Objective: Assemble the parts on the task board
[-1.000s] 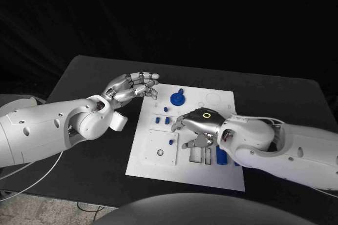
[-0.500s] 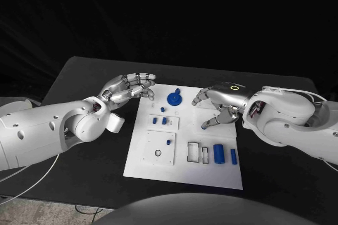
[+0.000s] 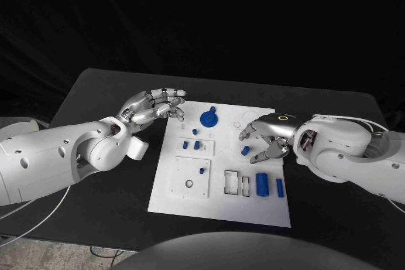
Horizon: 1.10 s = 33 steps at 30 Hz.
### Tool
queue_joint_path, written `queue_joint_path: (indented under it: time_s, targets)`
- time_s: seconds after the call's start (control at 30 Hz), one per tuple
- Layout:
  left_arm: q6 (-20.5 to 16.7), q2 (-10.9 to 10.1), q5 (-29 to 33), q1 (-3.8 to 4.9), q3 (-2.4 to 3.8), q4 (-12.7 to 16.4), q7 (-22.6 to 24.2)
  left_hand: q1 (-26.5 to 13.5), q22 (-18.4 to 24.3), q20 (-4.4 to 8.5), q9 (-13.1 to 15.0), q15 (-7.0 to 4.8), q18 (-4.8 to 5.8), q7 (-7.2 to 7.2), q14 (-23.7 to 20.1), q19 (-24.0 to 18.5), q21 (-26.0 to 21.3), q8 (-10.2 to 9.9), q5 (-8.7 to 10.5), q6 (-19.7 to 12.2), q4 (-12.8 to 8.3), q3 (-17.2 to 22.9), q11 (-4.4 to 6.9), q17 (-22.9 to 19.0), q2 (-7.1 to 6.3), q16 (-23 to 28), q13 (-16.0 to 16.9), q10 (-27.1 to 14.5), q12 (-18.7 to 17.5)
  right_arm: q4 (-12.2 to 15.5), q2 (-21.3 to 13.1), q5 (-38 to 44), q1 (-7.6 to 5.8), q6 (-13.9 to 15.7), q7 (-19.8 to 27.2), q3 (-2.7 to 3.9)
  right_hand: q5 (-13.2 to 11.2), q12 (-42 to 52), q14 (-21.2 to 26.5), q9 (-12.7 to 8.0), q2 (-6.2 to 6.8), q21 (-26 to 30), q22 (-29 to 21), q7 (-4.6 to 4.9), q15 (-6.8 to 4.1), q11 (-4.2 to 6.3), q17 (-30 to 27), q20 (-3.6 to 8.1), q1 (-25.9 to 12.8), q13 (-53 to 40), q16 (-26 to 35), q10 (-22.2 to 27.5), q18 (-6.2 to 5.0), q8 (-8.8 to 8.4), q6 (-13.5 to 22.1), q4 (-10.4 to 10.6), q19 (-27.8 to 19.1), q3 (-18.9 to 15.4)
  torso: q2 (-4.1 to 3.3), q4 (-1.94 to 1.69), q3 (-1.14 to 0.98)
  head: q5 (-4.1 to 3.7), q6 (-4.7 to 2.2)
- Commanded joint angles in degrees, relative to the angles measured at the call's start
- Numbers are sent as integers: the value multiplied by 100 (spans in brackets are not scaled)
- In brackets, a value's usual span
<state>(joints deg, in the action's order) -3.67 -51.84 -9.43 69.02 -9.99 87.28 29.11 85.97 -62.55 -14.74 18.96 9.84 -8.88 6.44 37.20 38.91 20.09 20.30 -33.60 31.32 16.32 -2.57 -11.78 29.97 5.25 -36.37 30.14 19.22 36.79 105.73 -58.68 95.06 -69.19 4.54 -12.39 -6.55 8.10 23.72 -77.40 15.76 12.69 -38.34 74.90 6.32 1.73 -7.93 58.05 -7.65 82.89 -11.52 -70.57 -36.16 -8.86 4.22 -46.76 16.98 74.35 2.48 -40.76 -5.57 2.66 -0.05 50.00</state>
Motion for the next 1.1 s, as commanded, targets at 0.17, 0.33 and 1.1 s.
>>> queue_joint_path:
  time_s: [0.17, 0.33, 1.1]
  targets:
    - [129, 26, 15, -14, 2, 17, 153, -10, -14, 19, -12, -14, -14, 4, -42, -34, -43, 48, -14, 6, 17, 10, -9, 6, 109, -13, -19, -34, 38, -136, 78, 22, 60, 69, 129, 1, 642, 10, -135, -35, -415, -230, 464, 36, 24, 64, 114, -3, 335, 185, -106, -472, 98, 143, -332, -118, 144, 305, -1, -7, 10, -23, 0]
    - [143, 36, 15, -17, 2, 25, 177, 12, -19, 21, -16, -17, -16, -4, -41, -30, -47, 63, -18, 23, 6, 23, 0, 7, 127, -19, -28, -27, 52, -210, 123, 91, 114, 194, 202, 0, 987, -25, -137, -70, -548, -244, 467, 13, 27, 96, 69, -8, 483, 299, -90, -889, 100, 171, -480, -287, 165, 419, -4, -15, 9, -7, 0]
    - [190, 69, 15, -51, 2, -22, 69, 62, -32, 22, -32, -18, -16, 40, -58, -33, -60, 85, -22, 46, -11, 47, 13, 5, 154, -19, -55, -31, 68, -408, 307, 113, 322, 518, 412, -4, 949, -499, -223, -138, -623, -430, 500, 116, -122, 288, 78, 117, 532, 653, -117, -2232, 116, 315, -1102, -437, 248, 794, -11, 1, 5, 17, 0]
